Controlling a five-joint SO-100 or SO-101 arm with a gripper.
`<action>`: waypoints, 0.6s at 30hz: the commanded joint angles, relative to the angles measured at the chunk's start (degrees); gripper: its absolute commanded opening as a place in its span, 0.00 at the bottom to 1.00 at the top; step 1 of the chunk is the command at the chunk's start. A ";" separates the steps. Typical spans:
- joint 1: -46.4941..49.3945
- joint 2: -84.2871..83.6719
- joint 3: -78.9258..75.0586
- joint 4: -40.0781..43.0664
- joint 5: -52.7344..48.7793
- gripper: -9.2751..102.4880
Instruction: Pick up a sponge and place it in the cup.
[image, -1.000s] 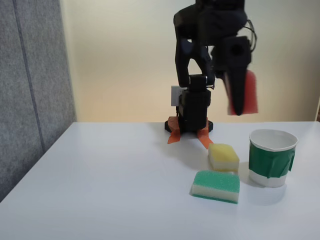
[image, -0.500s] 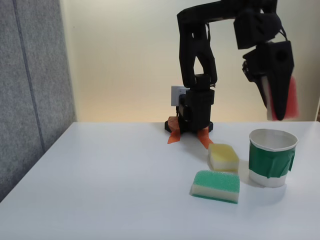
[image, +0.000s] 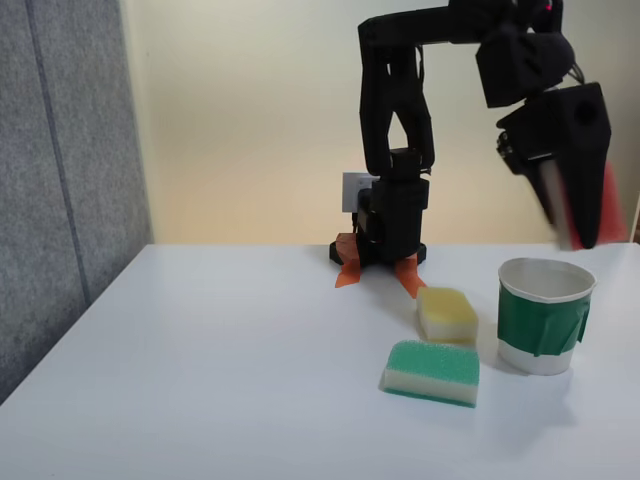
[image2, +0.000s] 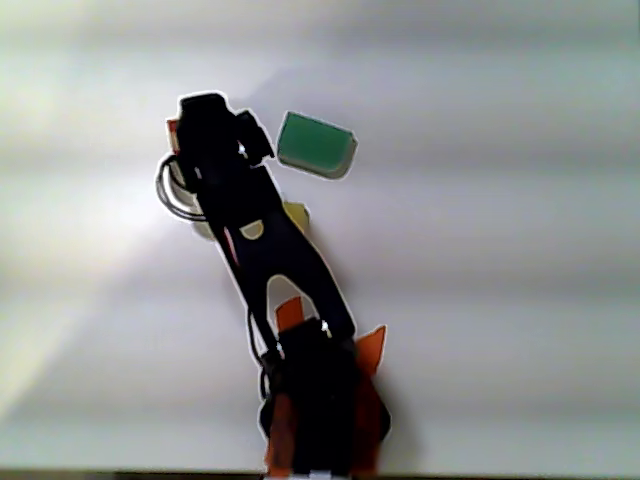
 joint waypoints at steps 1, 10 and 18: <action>-0.26 1.41 0.26 -1.32 -1.41 0.26; 0.79 2.46 0.88 -2.20 -2.02 0.42; 1.32 4.39 0.62 0.35 -1.58 0.43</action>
